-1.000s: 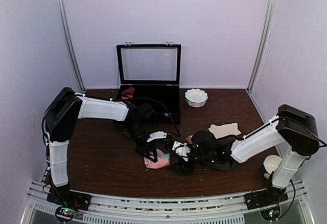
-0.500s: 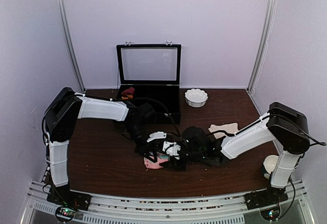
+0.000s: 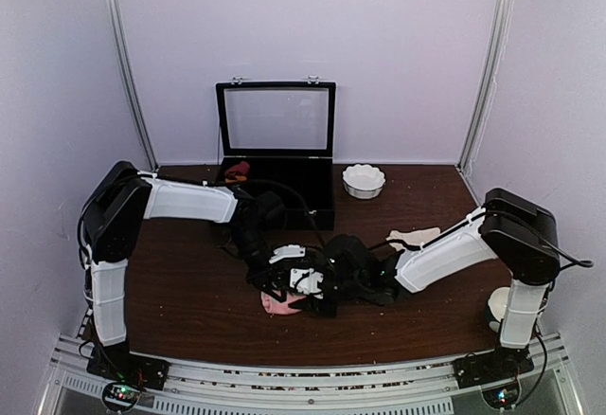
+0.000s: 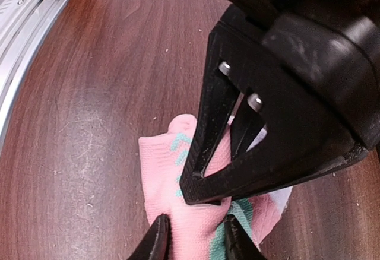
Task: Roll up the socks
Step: Roll the sock at the center of the board.
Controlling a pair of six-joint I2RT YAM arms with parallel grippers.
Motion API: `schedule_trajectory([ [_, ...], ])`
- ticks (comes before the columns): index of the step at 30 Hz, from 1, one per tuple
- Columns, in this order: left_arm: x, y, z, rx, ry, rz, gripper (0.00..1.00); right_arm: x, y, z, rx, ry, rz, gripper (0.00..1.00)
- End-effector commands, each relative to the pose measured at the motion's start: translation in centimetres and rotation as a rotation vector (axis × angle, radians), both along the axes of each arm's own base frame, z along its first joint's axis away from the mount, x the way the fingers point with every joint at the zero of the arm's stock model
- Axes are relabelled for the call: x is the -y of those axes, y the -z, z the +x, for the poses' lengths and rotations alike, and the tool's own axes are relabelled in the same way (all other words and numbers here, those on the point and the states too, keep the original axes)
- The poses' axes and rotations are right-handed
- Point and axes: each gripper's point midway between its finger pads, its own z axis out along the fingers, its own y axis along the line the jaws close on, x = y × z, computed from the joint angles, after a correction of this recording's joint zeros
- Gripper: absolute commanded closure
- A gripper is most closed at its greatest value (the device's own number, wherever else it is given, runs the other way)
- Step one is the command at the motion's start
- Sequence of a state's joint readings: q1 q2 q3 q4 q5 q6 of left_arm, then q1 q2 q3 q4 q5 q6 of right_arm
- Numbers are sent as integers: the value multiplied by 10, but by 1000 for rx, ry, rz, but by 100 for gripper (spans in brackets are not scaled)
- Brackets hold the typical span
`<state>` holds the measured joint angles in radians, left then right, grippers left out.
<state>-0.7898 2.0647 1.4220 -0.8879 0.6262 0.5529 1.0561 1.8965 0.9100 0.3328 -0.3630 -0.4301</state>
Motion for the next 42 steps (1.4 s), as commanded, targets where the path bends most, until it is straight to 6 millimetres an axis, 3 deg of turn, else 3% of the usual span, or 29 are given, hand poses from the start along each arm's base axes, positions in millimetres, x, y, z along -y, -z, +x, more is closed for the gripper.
schedule_trajectory([
  [1,-18,19,-12,-16,34,112,87,19,47,-16,-77,-23,-149,73],
  [4,-15,12,-10,-12,31,90,81,24,62,-23,-111,-39,-200,77],
  [6,-14,2,-6,-13,20,73,78,26,73,-29,-132,-45,-240,87],
  [9,-16,-19,3,-23,-18,36,66,31,80,-30,-146,-16,-264,100],
  [14,-28,-53,27,-6,-95,-19,57,37,83,-21,-127,69,-275,100],
  [17,-38,-58,39,20,-125,-15,56,37,82,-20,-124,93,-277,100],
  [22,-49,-36,65,78,-211,58,57,34,78,-21,-107,125,-277,100],
  [30,-59,18,75,111,-233,222,57,30,69,-14,-42,197,-263,100],
  [38,-47,40,81,173,-199,292,58,24,57,-15,-8,221,-243,100],
  [42,-39,45,84,191,-183,299,58,22,45,-26,32,187,-216,100],
])
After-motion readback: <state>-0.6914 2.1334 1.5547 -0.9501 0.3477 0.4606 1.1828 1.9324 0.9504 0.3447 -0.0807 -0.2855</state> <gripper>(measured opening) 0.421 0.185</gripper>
